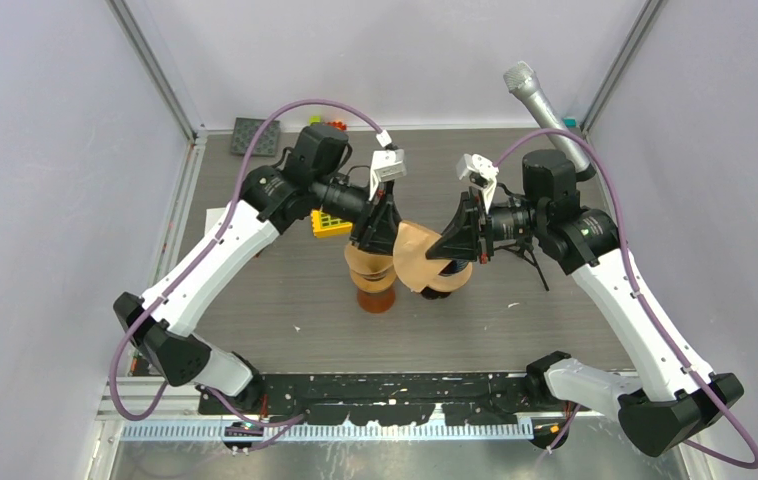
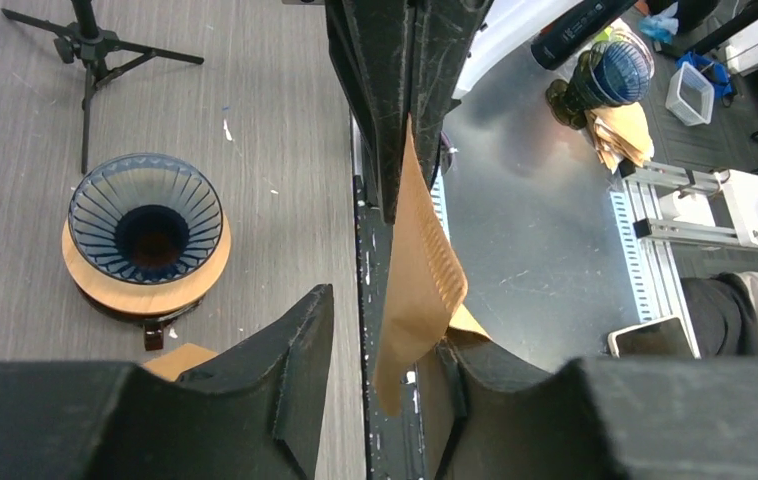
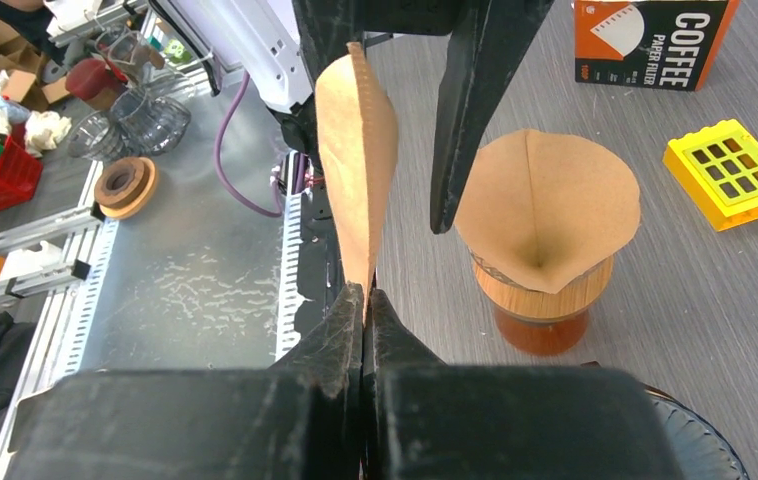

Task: Place the coffee filter in the dripper
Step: Place the coffee filter in the coffee dripper.

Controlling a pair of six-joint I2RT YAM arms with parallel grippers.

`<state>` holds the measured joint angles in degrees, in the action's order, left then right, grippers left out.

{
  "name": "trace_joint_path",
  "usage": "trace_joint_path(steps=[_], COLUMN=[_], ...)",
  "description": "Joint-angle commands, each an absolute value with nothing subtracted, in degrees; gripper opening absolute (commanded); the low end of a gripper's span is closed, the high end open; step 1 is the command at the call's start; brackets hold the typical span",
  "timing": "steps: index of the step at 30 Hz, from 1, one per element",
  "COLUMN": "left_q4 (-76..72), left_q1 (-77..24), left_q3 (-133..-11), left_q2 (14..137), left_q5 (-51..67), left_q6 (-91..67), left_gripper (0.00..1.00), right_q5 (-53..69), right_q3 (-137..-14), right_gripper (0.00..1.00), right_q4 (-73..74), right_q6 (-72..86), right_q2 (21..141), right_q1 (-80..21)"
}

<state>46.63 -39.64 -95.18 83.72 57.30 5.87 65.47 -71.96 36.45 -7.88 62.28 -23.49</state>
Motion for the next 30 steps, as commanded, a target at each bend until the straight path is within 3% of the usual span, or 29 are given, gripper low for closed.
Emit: trace_joint_path(steps=[1, 10, 12, 15, 18, 22, 30], left_q4=[42.84, 32.49, 28.79, 27.51, 28.64, 30.12, 32.7], left_q1=[-39.76, -39.73, -39.71, -39.5, -38.83, -38.51, -38.58], left_q3=[-94.35, -89.94, -88.24, -87.5, -87.52, -87.74, -94.14], left_q2=[83.96, 81.34, 80.43, 79.37, 78.1, 76.78, 82.24], left_q5=[59.54, 57.47, 56.27, 51.94, 45.31, 34.22, 19.54], left_q6=[3.51, -7.95, -11.8, -14.02, -14.49, -15.61, -23.56], left_gripper=[0.34, 0.0, 0.0, 0.0, 0.0, 0.0, 0.0], right_q5=[65.64, 56.13, 51.36, 43.22, 36.93, 31.65, 14.49], right_q3=[-71.52, -71.65, -72.81, -76.27, -80.15, -84.68, -93.62], right_gripper=[0.0, 0.1, 0.22, 0.57, 0.73, 0.77, 0.76], right_q4=[33.44, 29.05, 28.68, 32.04, 36.26, 39.43, 42.54], right_q6=[-7.03, -0.51, 1.68, 0.52, -1.97, -5.58, -11.34], right_q2=[61.57, 62.18, 62.97, 64.53, 65.5, 65.95, 69.22], right_q1=[-23.29, -23.29, -23.29, -23.29, -23.29, -23.37, -30.17])
